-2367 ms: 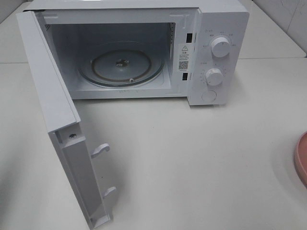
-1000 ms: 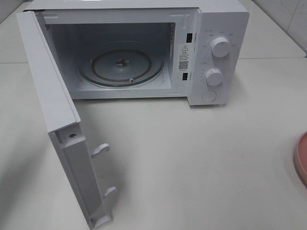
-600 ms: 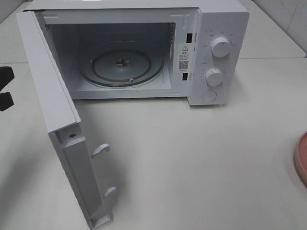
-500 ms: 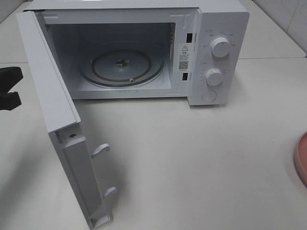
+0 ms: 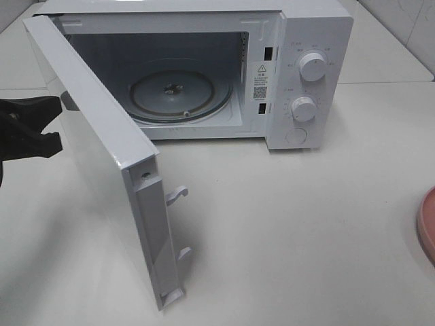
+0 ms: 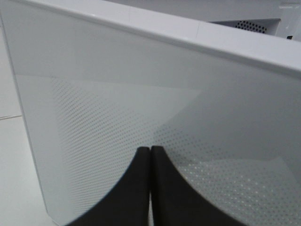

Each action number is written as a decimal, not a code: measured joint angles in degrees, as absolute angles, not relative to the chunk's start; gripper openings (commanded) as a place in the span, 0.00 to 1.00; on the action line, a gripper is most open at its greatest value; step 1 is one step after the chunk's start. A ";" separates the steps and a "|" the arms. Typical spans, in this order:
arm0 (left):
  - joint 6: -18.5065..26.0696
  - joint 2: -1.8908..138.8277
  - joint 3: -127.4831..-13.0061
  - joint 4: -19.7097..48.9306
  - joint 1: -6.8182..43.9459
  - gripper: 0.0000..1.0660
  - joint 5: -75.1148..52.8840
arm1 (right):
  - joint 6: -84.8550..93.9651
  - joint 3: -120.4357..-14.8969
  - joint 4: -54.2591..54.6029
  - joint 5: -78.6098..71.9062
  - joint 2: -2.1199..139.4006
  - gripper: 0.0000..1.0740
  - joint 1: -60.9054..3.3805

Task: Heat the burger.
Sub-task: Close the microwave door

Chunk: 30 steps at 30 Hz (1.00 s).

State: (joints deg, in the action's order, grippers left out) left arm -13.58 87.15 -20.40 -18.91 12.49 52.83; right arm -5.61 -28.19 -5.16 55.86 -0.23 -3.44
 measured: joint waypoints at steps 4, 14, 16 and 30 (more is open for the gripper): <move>-13.58 87.20 -20.80 -18.11 12.78 0.00 52.37 | -5.61 -28.19 -5.16 55.86 -0.23 0.70 -3.44; -13.24 89.38 -24.92 -15.76 16.73 0.00 49.96 | -5.61 -28.19 -5.04 55.86 -0.23 0.70 -3.44; -13.06 90.01 -25.67 -14.67 17.82 0.00 50.08 | -5.61 -28.19 -5.04 55.86 -0.23 0.70 -3.44; -8.08 93.91 -31.74 -6.25 27.22 0.00 46.01 | -5.61 -28.19 -4.98 55.86 -0.23 0.70 -3.44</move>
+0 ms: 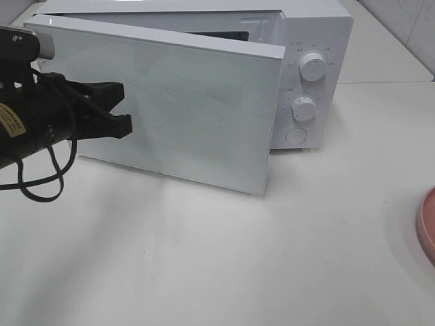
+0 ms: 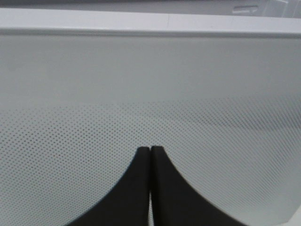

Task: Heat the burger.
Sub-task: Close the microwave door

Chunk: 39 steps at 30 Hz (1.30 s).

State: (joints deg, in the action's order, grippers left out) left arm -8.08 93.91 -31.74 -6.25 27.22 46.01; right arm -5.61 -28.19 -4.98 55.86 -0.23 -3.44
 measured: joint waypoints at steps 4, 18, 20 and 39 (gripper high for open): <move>-6.30 95.17 -33.86 -2.86 28.42 0.00 45.55 | -5.61 -28.19 -4.98 55.86 -0.23 0.70 -3.44; -5.90 97.63 -41.02 -2.46 31.11 0.00 40.97 | -5.61 -28.19 -4.98 55.86 -0.23 0.70 -3.44; -5.84 99.24 -42.57 -1.09 32.20 0.00 39.82 | -5.61 -28.19 -4.98 55.86 -0.23 0.70 -3.44; -5.21 106.34 -52.94 0.46 35.01 0.00 36.55 | -5.61 -28.19 -4.98 55.86 -0.23 0.70 -3.44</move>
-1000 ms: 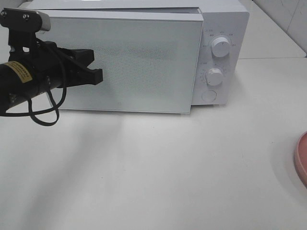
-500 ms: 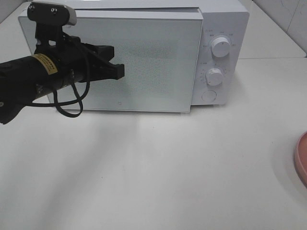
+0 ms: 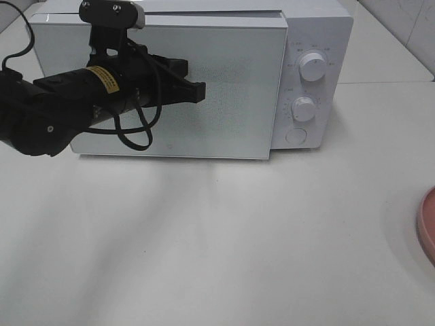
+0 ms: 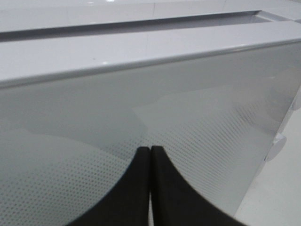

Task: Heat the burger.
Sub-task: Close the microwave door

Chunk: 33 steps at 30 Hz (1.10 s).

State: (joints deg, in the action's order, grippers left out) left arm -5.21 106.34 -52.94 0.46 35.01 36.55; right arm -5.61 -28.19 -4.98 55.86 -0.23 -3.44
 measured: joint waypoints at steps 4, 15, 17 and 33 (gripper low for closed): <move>-5.21 107.60 -55.23 0.52 35.24 0.00 34.21 | -5.61 -28.19 -4.98 55.86 -0.23 0.70 -3.44; -4.76 111.15 -61.99 -2.06 36.38 0.00 27.56 | -5.61 -28.19 -4.98 55.86 -0.23 0.70 -3.44; -4.76 111.50 -62.68 -2.12 36.44 0.00 27.22 | -5.61 -28.19 -4.98 55.86 -0.23 0.70 -3.44; -3.95 114.99 -69.84 -2.75 37.59 0.00 20.86 | -5.61 -28.19 -4.87 55.86 -0.23 0.70 -3.44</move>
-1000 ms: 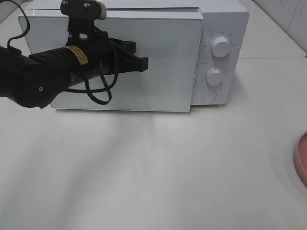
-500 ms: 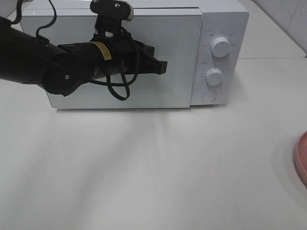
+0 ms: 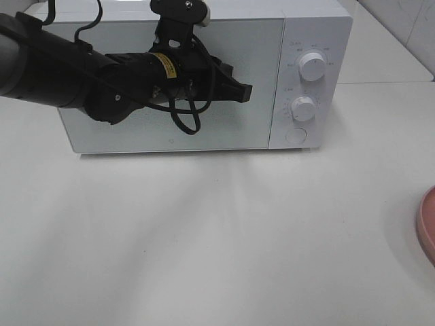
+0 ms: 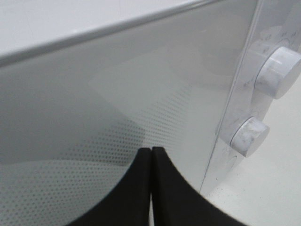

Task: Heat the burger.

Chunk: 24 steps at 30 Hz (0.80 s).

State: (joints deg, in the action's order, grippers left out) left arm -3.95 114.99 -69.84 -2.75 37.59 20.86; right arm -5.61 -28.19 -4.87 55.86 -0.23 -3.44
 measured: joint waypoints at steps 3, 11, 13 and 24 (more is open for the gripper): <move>-3.95 114.99 -70.24 -1.43 38.22 0.00 19.42 | -5.61 -28.19 -4.87 55.86 -0.23 0.70 -3.44; -3.95 112.19 -71.28 2.01 41.60 0.07 15.64 | -5.61 -28.19 -4.87 55.86 -0.23 0.70 -3.44; -3.95 111.27 -71.28 2.01 42.74 0.11 13.18 | -5.61 -28.19 -4.87 55.86 -0.23 0.70 -3.44; -3.95 107.60 -71.28 2.01 47.78 0.95 -7.62 | -5.61 -28.19 -4.87 55.86 -0.23 0.70 -3.44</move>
State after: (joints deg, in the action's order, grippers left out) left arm -3.95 107.60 -71.28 2.01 47.78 -7.62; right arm -5.61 -28.19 -4.87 55.86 -0.23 -3.44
